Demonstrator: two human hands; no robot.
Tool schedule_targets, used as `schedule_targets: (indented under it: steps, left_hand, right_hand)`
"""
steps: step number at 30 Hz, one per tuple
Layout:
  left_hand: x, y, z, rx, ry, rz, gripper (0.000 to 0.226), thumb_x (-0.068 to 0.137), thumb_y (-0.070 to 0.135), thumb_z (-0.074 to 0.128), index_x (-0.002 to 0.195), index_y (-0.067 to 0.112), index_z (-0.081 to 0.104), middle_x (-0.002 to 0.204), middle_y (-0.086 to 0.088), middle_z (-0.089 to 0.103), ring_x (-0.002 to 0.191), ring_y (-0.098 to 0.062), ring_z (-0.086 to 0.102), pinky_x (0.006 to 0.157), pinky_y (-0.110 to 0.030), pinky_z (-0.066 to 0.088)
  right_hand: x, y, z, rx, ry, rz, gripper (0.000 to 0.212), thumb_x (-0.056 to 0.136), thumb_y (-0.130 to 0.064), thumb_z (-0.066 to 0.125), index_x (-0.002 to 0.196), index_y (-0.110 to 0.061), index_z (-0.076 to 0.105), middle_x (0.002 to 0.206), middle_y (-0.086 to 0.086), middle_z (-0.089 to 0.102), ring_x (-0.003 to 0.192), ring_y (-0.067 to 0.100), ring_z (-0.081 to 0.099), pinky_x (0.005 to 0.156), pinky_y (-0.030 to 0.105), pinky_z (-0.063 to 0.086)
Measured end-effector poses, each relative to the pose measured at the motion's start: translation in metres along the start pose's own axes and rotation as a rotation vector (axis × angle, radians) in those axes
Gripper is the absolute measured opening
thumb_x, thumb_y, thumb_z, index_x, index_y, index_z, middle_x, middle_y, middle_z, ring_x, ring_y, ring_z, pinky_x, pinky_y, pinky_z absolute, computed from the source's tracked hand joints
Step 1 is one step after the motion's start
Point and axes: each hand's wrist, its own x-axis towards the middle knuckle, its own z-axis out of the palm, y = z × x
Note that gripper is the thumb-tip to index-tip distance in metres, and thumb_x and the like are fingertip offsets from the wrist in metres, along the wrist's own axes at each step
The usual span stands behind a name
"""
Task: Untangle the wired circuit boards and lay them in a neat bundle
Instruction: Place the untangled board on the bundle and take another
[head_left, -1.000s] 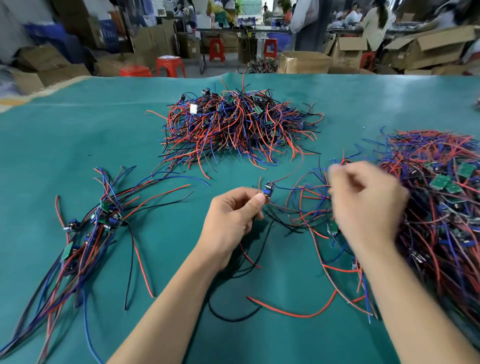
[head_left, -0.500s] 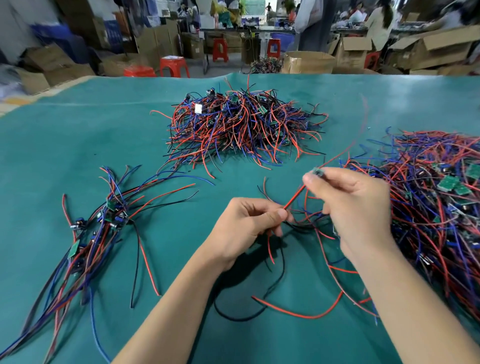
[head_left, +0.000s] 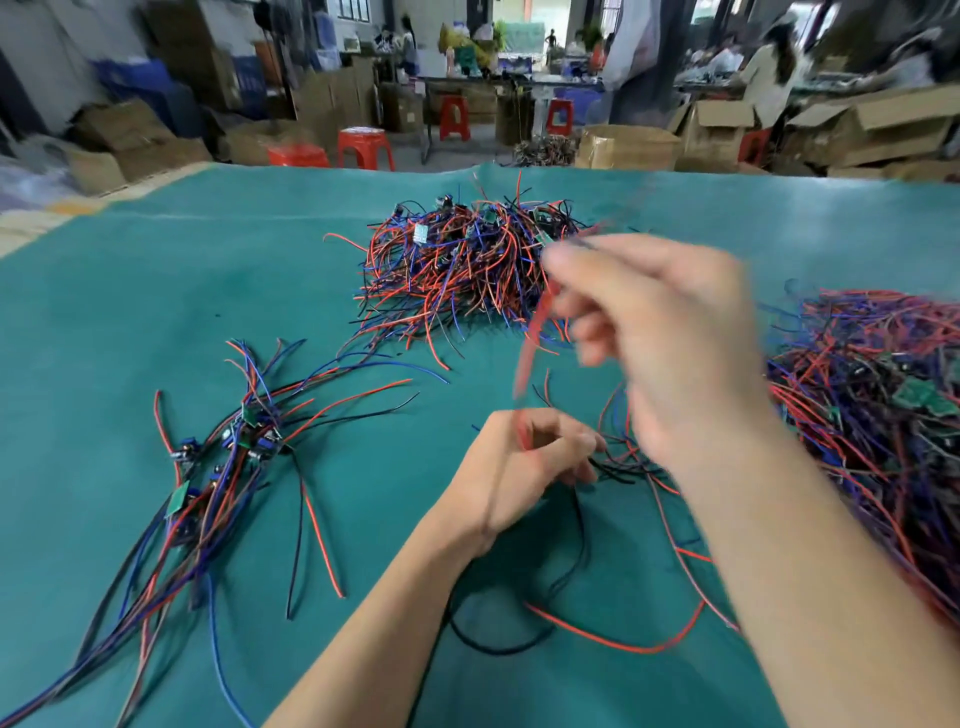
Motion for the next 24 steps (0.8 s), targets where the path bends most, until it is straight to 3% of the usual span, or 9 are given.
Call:
schedule_targets:
  steps: [4, 6, 9, 11, 13, 16, 18, 20, 24]
  left_hand:
    - [-0.008, 0.008, -0.001, -0.070, 0.022, -0.005, 0.037, 0.077, 0.003, 0.058, 0.056, 0.028, 0.074, 0.057, 0.019, 0.065, 0.055, 0.010, 0.058, 0.057, -0.004, 0.044]
    - [-0.010, 0.010, -0.001, -0.070, 0.036, -0.008, 0.027, 0.068, 0.013, 0.047, 0.061, 0.019, 0.073, 0.055, 0.025, 0.063, 0.054, 0.013, 0.055, 0.055, -0.003, 0.041]
    - [-0.005, 0.004, -0.002, -0.027, 0.087, 0.046, 0.019, 0.071, 0.014, 0.053, 0.074, 0.018, 0.071, 0.077, 0.020, 0.069, 0.075, 0.005, 0.059, 0.074, -0.016, 0.049]
    - [-0.003, 0.002, -0.004, -0.001, 0.085, 0.066, 0.021, 0.074, 0.008, 0.054, 0.076, 0.020, 0.072, 0.078, 0.014, 0.065, 0.077, -0.004, 0.054, 0.073, -0.026, 0.047]
    - [-0.002, 0.000, -0.005, -0.001, 0.074, 0.098, 0.035, 0.080, -0.004, 0.054, 0.068, 0.026, 0.067, 0.069, 0.021, 0.063, 0.069, 0.005, 0.052, 0.065, -0.017, 0.045]
    - [-0.001, -0.004, -0.007, 0.009, 0.087, 0.117, 0.042, 0.083, -0.013, 0.050, 0.069, 0.026, 0.054, 0.063, 0.025, 0.059, 0.062, 0.010, 0.049, 0.058, -0.009, 0.041]
    - [0.000, -0.005, -0.007, 0.014, 0.086, 0.097, 0.037, 0.082, -0.011, 0.052, 0.071, 0.023, 0.057, 0.067, 0.021, 0.061, 0.065, 0.008, 0.050, 0.061, -0.013, 0.044]
    - [0.002, -0.006, -0.005, 0.015, 0.066, 0.071, 0.032, 0.082, -0.012, 0.053, 0.075, 0.017, 0.065, 0.074, 0.015, 0.067, 0.071, 0.003, 0.056, 0.066, -0.016, 0.047]
    - [0.004, -0.007, -0.005, -0.055, 0.051, 0.009, 0.021, 0.085, -0.012, 0.056, 0.079, 0.000, 0.072, 0.073, -0.001, 0.070, 0.066, -0.008, 0.057, 0.064, -0.020, 0.046]
  right_hand:
    - [0.014, -0.013, 0.086, -0.303, -0.433, -0.078, 0.046, 0.090, -0.050, 0.068, 0.080, -0.006, 0.076, 0.071, 0.005, 0.076, 0.061, 0.018, 0.067, 0.058, 0.038, 0.055]
    - [0.026, -0.006, 0.114, -0.546, -0.552, -0.103, 0.060, 0.090, -0.059, 0.063, 0.083, 0.000, 0.072, 0.077, 0.012, 0.075, 0.072, 0.028, 0.070, 0.066, 0.045, 0.060]
    - [0.058, 0.031, 0.126, -0.849, -0.587, -0.050, 0.040, 0.087, -0.046, 0.065, 0.081, -0.007, 0.070, 0.078, 0.012, 0.068, 0.083, 0.032, 0.068, 0.080, 0.038, 0.059]
    - [0.072, 0.061, 0.121, -1.009, -0.593, 0.079, 0.028, 0.084, -0.036, 0.064, 0.096, -0.011, 0.070, 0.095, 0.016, 0.068, 0.093, 0.035, 0.069, 0.087, 0.041, 0.059]
    - [0.075, 0.086, 0.116, -1.109, -0.645, 0.157, 0.036, 0.087, -0.031, 0.062, 0.116, -0.010, 0.069, 0.118, 0.016, 0.068, 0.095, 0.036, 0.069, 0.080, 0.044, 0.063]
    - [0.071, 0.104, 0.111, -1.056, -0.676, 0.187, 0.050, 0.092, -0.037, 0.064, 0.133, -0.009, 0.063, 0.138, 0.010, 0.060, 0.080, 0.027, 0.070, 0.060, 0.035, 0.062]
    - [0.073, 0.108, 0.106, -0.982, -0.654, 0.218, 0.043, 0.093, -0.037, 0.065, 0.121, -0.004, 0.068, 0.121, 0.011, 0.068, 0.083, 0.032, 0.073, 0.062, 0.036, 0.062]
    - [0.074, 0.110, 0.099, -0.824, -0.601, 0.269, 0.025, 0.091, -0.030, 0.067, 0.086, -0.005, 0.069, 0.083, 0.010, 0.067, 0.083, 0.034, 0.073, 0.058, 0.036, 0.057]
    - [0.071, 0.102, 0.071, -0.473, -0.247, 0.328, 0.019, 0.078, -0.024, 0.075, 0.063, -0.013, 0.072, 0.060, 0.007, 0.063, 0.057, 0.023, 0.058, 0.043, 0.022, 0.035]
